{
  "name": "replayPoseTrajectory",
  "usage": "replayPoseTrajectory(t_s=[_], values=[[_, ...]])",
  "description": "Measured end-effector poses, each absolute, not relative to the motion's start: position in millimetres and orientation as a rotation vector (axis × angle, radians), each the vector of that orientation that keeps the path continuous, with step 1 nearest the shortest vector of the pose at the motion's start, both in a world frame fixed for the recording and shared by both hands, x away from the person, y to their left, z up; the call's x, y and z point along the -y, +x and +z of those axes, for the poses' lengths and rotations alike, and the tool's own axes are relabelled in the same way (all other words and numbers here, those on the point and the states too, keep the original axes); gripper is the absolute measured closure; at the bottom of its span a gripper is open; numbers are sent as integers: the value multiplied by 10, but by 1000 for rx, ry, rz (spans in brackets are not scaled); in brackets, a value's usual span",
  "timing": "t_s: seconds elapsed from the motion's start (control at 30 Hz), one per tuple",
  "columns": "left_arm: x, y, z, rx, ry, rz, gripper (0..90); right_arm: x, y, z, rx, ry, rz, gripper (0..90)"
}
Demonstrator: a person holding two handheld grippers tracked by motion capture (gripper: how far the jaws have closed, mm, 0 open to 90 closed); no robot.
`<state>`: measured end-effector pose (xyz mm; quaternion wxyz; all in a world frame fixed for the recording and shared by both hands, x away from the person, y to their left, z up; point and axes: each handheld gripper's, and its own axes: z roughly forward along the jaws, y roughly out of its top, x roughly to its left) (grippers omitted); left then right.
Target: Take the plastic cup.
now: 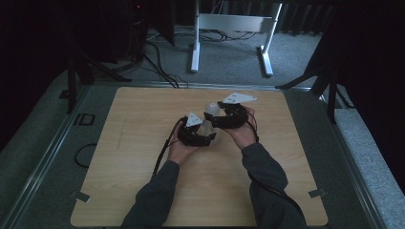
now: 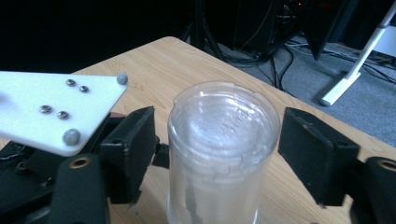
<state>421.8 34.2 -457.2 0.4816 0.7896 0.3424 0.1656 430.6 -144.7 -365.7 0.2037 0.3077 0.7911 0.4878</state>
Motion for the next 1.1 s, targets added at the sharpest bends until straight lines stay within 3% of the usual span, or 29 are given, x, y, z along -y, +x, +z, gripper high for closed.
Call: replayPoseTrajectory(t_s=[0.33, 1.1], values=[[-350, 4218, -4560, -820, 1914, 423, 219, 1411, 4345, -3669, -2227, 865, 1344, 386], [-316, 4216, -4560, -793, 1908, 466, 193, 1427, 4371, -3599, -2246, 872, 1374, 397]])
